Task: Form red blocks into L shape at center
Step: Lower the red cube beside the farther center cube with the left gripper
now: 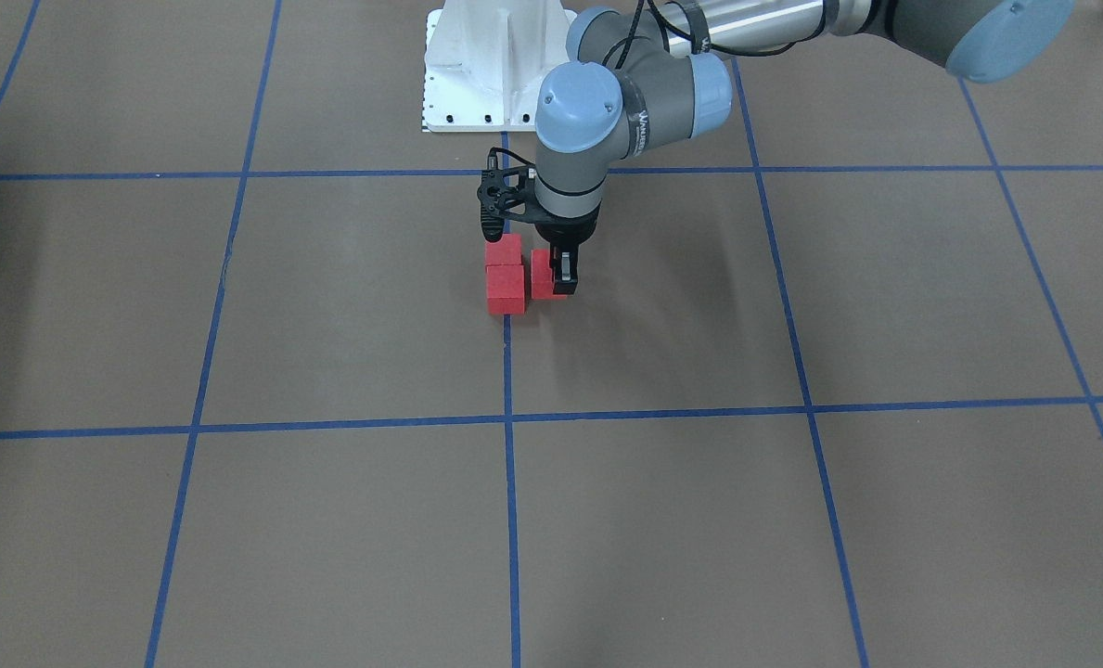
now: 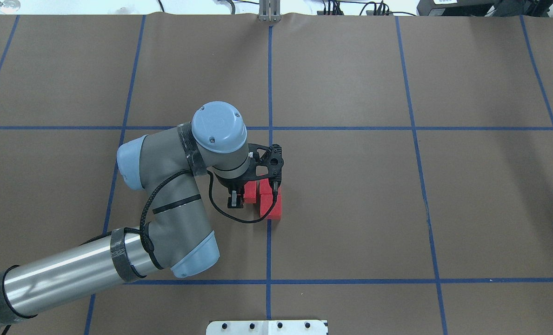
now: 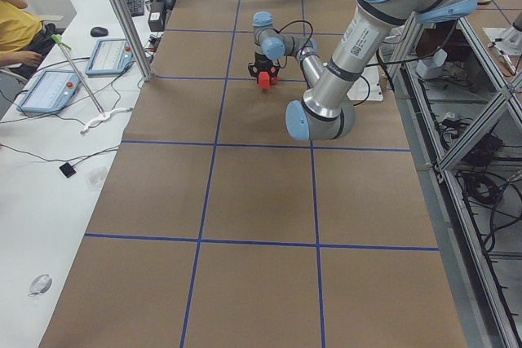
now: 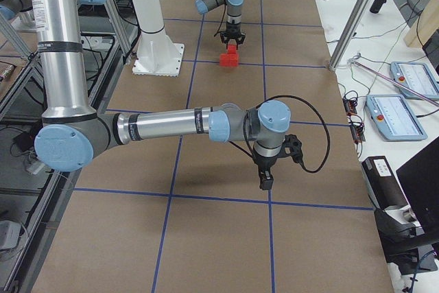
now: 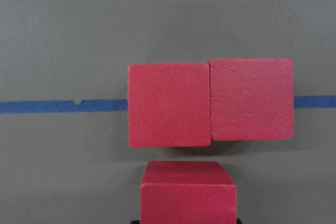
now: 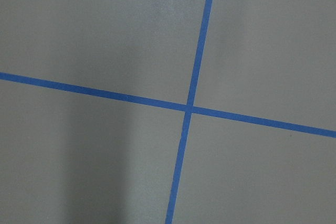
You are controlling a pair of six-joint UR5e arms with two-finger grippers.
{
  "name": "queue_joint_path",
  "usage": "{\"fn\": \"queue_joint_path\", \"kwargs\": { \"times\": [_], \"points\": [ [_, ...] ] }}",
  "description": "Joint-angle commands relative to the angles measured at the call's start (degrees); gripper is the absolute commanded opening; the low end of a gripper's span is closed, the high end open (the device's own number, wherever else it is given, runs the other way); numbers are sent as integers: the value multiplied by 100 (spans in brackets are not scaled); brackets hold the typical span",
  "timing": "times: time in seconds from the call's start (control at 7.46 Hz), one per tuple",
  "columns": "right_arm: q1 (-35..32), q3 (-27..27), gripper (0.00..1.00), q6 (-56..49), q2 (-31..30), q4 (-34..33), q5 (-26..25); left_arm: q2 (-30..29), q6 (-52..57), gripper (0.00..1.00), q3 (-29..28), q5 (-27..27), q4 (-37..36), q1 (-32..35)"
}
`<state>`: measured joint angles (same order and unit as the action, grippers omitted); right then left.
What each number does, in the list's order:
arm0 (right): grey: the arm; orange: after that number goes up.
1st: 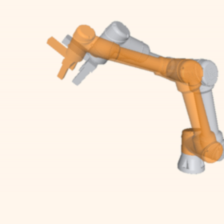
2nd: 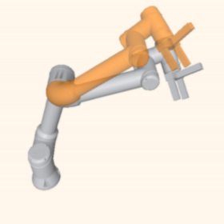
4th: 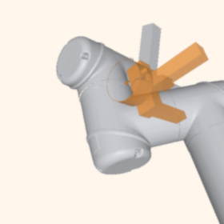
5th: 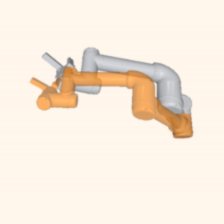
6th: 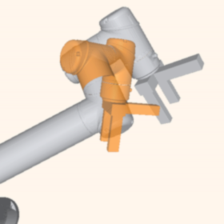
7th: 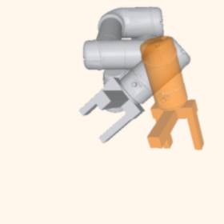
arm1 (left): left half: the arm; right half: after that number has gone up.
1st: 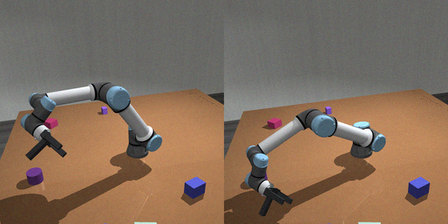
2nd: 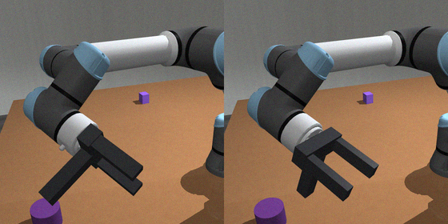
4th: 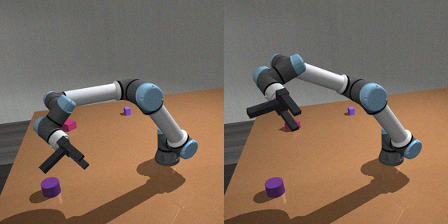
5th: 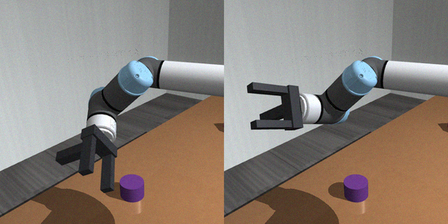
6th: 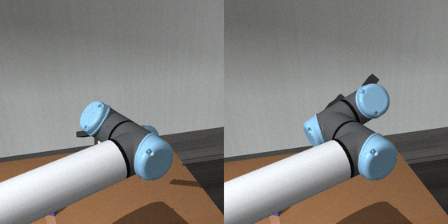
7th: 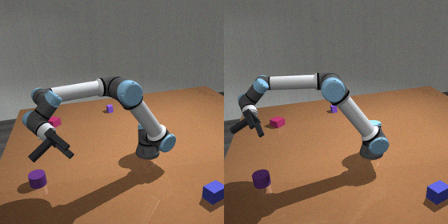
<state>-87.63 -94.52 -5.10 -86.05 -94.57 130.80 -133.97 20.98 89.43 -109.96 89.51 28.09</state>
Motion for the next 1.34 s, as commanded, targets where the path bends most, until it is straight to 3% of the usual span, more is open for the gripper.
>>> {"fn": "queue_joint_path", "kwargs": {
  "times": [0.0, 1.21],
  "points": [
    [0, -5, 99, 0, 0, 0, 7, -32, -163, 0, -84, 1, -3, -41],
    [0, -5, 99, 0, 0, 0, 7, -120, -191, 2, -233, -7, 49, -32]
  ]
}}
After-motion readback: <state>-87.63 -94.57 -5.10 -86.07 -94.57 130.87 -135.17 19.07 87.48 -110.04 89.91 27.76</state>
